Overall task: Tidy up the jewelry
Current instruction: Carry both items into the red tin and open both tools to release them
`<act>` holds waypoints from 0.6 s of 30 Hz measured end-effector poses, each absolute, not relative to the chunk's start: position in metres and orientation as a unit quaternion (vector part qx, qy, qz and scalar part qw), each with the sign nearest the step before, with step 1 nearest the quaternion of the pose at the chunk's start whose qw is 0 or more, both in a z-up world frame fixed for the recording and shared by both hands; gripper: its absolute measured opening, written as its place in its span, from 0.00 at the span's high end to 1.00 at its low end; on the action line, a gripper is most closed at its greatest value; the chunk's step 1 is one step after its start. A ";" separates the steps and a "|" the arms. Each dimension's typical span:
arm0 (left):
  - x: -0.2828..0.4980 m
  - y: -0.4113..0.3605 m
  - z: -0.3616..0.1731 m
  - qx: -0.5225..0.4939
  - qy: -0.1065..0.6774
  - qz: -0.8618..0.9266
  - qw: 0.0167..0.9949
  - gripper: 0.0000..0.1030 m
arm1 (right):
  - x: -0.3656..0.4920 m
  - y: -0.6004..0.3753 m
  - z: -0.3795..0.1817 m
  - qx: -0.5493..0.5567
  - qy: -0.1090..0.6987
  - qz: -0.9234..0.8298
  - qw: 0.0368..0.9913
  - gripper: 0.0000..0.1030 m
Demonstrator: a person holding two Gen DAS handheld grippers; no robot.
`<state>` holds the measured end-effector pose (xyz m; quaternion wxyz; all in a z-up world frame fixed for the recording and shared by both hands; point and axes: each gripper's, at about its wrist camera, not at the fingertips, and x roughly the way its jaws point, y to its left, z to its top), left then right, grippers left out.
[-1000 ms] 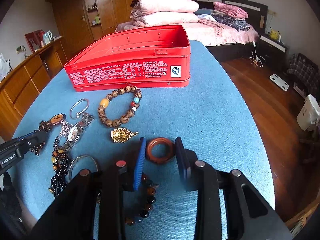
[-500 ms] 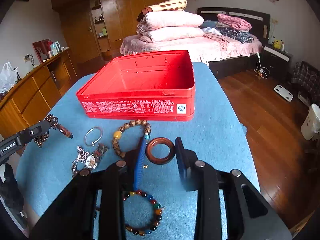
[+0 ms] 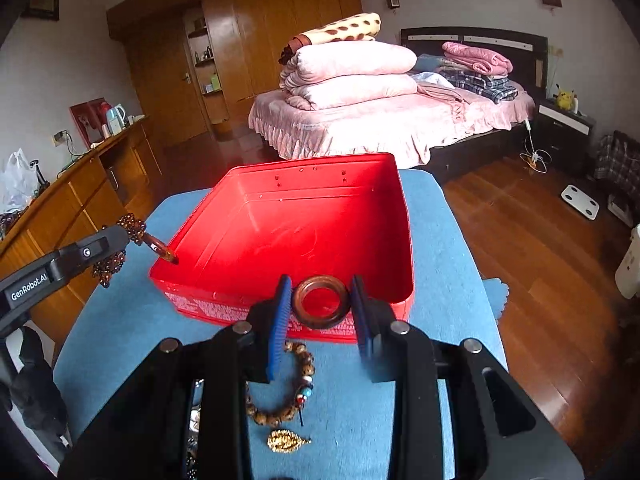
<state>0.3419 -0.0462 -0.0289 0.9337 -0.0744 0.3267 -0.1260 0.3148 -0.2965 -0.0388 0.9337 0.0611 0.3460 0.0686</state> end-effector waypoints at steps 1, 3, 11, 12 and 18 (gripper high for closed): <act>0.348 -0.048 -0.030 -0.073 0.330 -0.125 0.933 0.81 | 0.322 -0.296 -0.040 0.059 0.348 0.068 0.933 0.72; 0.364 -0.055 -0.035 -0.070 0.341 -0.125 0.929 0.81 | 0.335 -0.293 -0.042 0.059 0.353 0.069 0.931 0.72; 0.410 -0.071 -0.059 -0.060 0.382 -0.121 0.914 0.81 | 0.380 -0.283 -0.053 0.054 0.377 0.069 0.922 0.72; 0.415 -0.072 -0.063 -0.059 0.388 -0.119 0.912 0.81 | 0.384 -0.282 -0.055 0.054 0.381 0.068 0.920 0.72; 0.425 -0.069 -0.077 -0.061 0.410 -0.108 0.904 0.80 | 0.397 -0.283 -0.066 0.052 0.396 0.063 0.915 0.72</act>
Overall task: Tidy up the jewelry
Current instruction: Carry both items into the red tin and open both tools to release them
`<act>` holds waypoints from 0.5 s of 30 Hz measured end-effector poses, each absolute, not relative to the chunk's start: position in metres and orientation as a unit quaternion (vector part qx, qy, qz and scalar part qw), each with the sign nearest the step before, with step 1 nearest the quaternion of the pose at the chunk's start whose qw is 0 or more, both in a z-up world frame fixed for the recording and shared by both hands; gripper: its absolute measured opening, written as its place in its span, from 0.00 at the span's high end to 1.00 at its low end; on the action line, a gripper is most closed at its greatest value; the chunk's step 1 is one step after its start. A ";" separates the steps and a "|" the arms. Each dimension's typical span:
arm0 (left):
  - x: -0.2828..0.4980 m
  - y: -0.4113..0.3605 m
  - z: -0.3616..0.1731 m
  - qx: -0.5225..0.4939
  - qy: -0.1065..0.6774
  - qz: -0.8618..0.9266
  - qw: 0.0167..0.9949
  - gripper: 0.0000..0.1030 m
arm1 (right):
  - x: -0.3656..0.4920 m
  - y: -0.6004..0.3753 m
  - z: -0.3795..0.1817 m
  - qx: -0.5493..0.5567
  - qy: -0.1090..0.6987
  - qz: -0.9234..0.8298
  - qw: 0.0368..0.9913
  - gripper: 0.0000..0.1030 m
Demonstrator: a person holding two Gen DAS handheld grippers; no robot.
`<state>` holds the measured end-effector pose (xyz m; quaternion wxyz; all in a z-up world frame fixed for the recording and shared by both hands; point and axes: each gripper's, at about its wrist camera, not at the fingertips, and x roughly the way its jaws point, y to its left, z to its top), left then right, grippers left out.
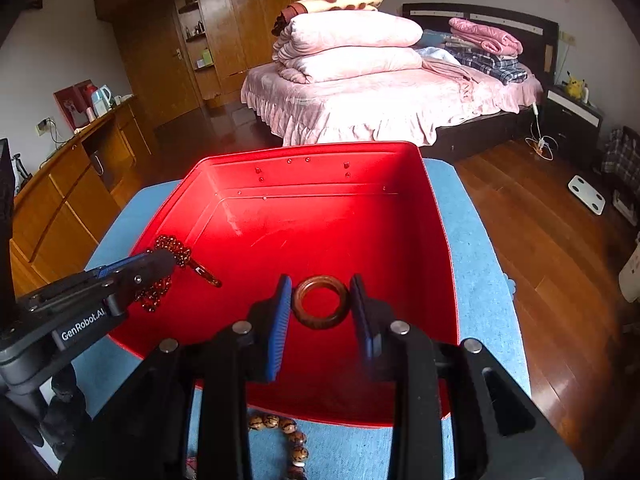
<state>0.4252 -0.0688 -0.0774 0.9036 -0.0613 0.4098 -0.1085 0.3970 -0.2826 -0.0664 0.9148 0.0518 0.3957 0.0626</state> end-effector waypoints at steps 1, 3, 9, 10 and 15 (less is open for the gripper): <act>0.426 -0.068 -0.079 -0.061 0.412 -0.107 0.903 0.80 | 0.397 -0.281 -0.069 0.050 0.398 0.062 0.914 0.72; 0.428 -0.067 -0.082 -0.060 0.418 -0.104 0.901 0.80 | 0.402 -0.278 -0.071 0.050 0.403 0.057 0.912 0.71; 0.423 -0.068 -0.082 -0.052 0.418 -0.098 0.902 0.77 | 0.401 -0.281 -0.077 0.052 0.406 0.052 0.911 0.61; 0.422 -0.066 -0.081 -0.053 0.417 -0.098 0.902 0.76 | 0.400 -0.281 -0.077 0.053 0.405 0.051 0.911 0.61; 0.412 -0.063 -0.069 -0.046 0.398 -0.095 0.911 0.61 | 0.392 -0.285 -0.071 0.057 0.396 0.050 0.915 0.61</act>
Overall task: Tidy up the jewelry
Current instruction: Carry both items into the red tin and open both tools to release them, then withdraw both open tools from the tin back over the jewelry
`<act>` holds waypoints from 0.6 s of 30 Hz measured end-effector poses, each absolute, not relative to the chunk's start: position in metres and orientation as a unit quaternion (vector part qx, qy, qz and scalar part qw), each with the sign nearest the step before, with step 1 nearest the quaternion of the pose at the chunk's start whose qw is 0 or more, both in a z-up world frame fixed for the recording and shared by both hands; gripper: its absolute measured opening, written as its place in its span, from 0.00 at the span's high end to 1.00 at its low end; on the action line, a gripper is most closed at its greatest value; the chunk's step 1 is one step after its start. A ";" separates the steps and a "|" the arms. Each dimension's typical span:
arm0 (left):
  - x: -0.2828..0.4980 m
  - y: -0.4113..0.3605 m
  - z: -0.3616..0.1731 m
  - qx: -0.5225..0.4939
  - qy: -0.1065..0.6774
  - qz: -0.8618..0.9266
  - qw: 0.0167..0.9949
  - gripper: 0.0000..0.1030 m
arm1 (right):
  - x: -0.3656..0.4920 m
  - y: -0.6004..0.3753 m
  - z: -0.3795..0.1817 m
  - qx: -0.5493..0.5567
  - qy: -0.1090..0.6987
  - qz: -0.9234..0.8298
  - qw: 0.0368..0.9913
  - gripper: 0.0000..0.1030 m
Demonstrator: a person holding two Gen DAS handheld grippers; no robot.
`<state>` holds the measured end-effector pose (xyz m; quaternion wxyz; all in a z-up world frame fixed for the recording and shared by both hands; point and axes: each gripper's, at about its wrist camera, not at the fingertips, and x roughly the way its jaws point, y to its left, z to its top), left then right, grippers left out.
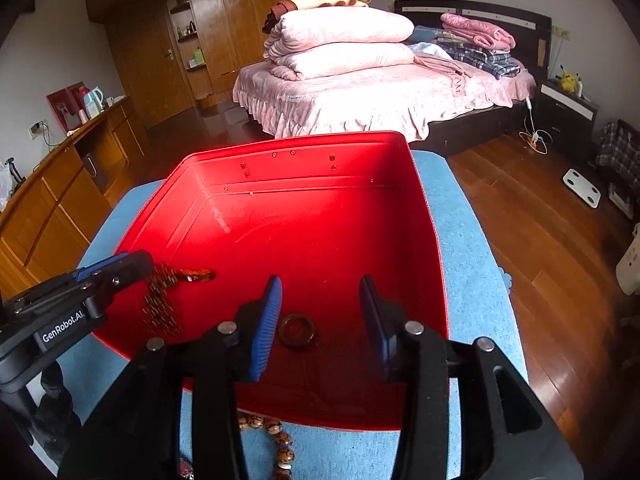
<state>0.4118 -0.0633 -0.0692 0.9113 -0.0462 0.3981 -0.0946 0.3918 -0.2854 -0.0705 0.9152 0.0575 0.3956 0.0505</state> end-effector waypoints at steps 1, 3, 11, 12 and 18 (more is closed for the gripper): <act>0.408 -0.062 -0.066 -0.043 0.392 -0.093 0.914 0.59 | 0.388 -0.286 -0.068 0.056 0.391 0.049 0.917 0.61; 0.397 -0.059 -0.059 -0.039 0.377 -0.090 0.921 0.52 | 0.379 -0.287 -0.063 0.055 0.383 0.048 0.921 0.60; 0.345 -0.039 -0.043 -0.039 0.335 -0.076 0.938 0.25 | 0.322 -0.289 -0.046 0.049 0.348 0.052 0.935 0.41; 0.337 -0.036 -0.043 -0.041 0.332 -0.073 0.939 0.24 | 0.315 -0.289 -0.046 0.047 0.348 0.051 0.935 0.41; 0.299 -0.031 -0.045 -0.031 0.318 -0.056 0.946 0.18 | 0.273 -0.291 -0.051 0.054 0.345 0.055 0.935 0.40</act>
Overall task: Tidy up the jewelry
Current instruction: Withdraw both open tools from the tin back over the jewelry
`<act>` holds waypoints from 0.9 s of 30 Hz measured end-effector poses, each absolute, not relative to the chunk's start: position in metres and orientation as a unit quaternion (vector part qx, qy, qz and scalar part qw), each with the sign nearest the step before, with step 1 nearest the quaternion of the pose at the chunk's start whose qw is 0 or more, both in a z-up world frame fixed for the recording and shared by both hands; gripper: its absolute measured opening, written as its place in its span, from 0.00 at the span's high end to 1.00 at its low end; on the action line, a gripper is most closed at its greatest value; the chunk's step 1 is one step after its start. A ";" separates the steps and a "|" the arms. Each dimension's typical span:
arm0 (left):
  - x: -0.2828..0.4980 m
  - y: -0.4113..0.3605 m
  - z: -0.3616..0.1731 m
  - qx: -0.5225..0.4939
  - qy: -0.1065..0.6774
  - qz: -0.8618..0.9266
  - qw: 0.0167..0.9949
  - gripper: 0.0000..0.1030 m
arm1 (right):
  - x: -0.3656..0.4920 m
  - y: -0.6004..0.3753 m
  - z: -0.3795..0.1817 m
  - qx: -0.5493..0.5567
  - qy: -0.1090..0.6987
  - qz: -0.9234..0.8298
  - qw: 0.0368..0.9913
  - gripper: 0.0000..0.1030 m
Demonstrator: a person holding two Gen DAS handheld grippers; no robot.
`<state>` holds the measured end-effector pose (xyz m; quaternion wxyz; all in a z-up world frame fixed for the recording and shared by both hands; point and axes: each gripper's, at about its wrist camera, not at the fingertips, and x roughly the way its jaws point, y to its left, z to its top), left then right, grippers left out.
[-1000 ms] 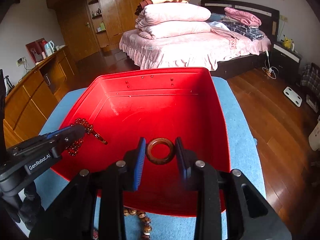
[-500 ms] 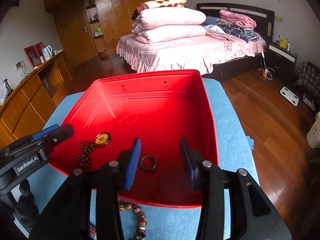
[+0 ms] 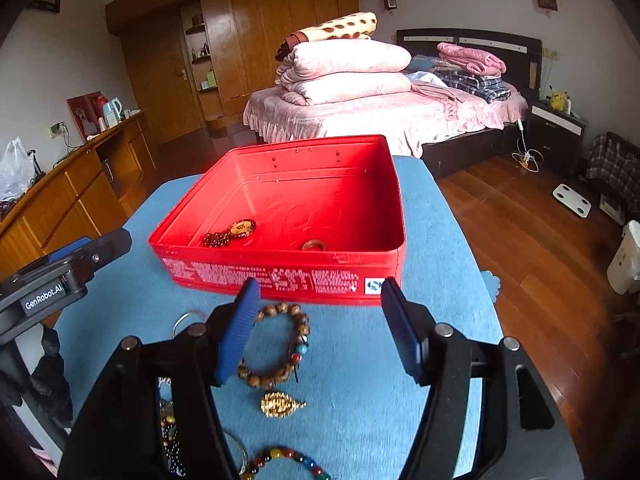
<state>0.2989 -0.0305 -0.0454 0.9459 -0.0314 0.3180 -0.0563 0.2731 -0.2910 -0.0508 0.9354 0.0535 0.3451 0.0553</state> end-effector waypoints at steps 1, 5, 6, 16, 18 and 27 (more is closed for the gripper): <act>0.293 -0.030 -0.047 -0.029 0.316 -0.054 0.947 0.18 | 0.267 -0.292 -0.052 0.057 0.344 0.053 0.936 0.40; 0.272 -0.030 -0.053 -0.027 0.314 -0.045 0.948 0.17 | 0.247 -0.294 -0.055 0.060 0.341 0.048 0.937 0.40; 0.268 -0.030 -0.055 -0.028 0.314 -0.043 0.948 0.17 | 0.244 -0.294 -0.055 0.060 0.341 0.047 0.937 0.40; 0.224 -0.036 -0.076 -0.009 0.321 -0.026 0.947 0.17 | 0.202 -0.284 -0.072 0.050 0.351 0.045 0.934 0.40; 0.217 -0.037 -0.080 -0.004 0.324 -0.026 0.946 0.17 | 0.195 -0.282 -0.077 0.044 0.355 0.046 0.933 0.40; 0.188 -0.038 -0.097 -0.006 0.342 -0.026 0.940 0.18 | 0.171 -0.288 -0.091 0.044 0.371 0.039 0.927 0.40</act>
